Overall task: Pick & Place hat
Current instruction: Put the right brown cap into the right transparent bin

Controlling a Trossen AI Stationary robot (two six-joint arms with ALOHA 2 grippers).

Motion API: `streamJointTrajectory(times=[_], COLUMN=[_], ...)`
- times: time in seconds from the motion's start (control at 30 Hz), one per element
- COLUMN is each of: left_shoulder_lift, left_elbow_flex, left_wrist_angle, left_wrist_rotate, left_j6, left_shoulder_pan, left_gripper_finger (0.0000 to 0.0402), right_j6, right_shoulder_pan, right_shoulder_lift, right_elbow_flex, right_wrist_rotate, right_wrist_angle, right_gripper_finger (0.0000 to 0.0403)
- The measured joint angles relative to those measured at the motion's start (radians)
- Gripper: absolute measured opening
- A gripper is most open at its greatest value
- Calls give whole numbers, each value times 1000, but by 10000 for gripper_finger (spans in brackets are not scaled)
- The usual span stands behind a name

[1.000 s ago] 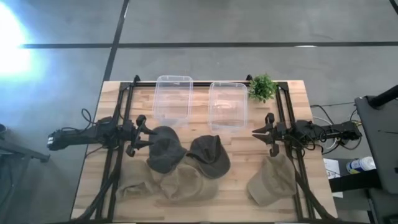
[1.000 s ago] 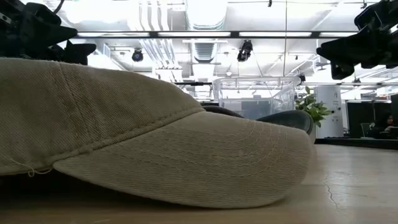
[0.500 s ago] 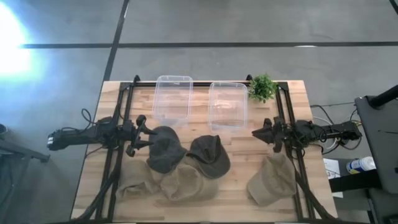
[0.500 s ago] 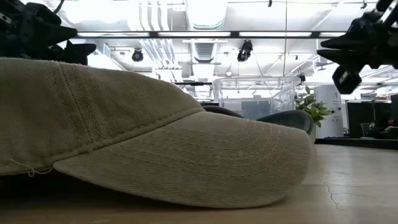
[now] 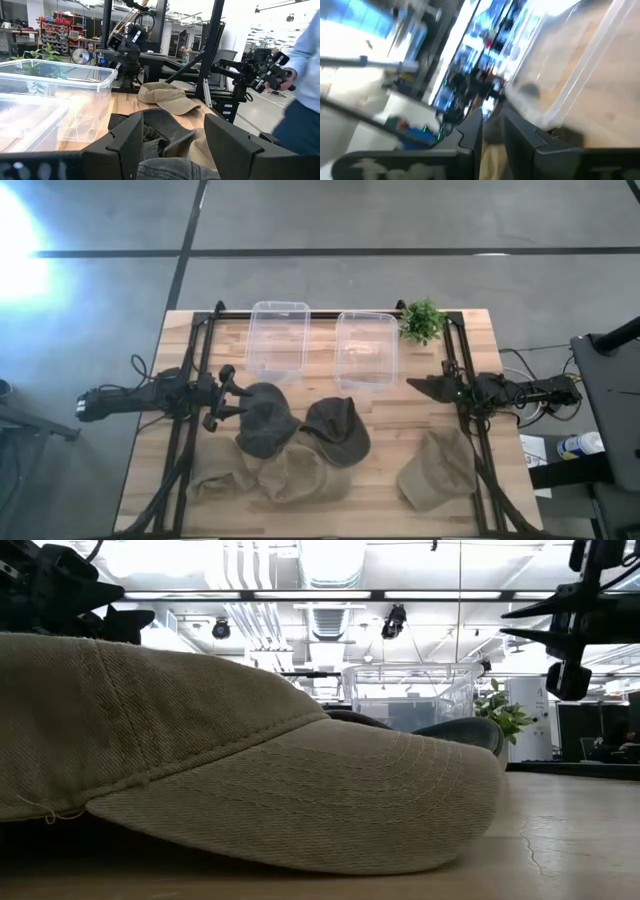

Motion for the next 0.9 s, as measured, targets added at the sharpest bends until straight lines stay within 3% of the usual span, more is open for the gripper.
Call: streamJointTrajectory(times=[0.1,0.27,0.43,0.73,0.9], left_shoulder_lift=[0,0,0,0,0], left_elbow_flex=[0,0,0,0,0], left_wrist_angle=[0,0,0,0,0], left_wrist_rotate=[0,0,0,0,0], left_j6=[0,0,0,0,0], left_shoulder_pan=[0,0,0,0,-1], left_gripper_finger=[204,204,204,204,204], right_j6=[-6,263,419,436,367], right_shoulder_pan=[0,4,44,148,192], right_shoulder_lift=[1,55,205,616,820], right_elbow_flex=[0,0,56,490,674], right_wrist_rotate=[-6,-182,-353,-640,-825], right_wrist_angle=[20,-5,-83,-708,-955], right_gripper_finger=[68,68,68,68,68])
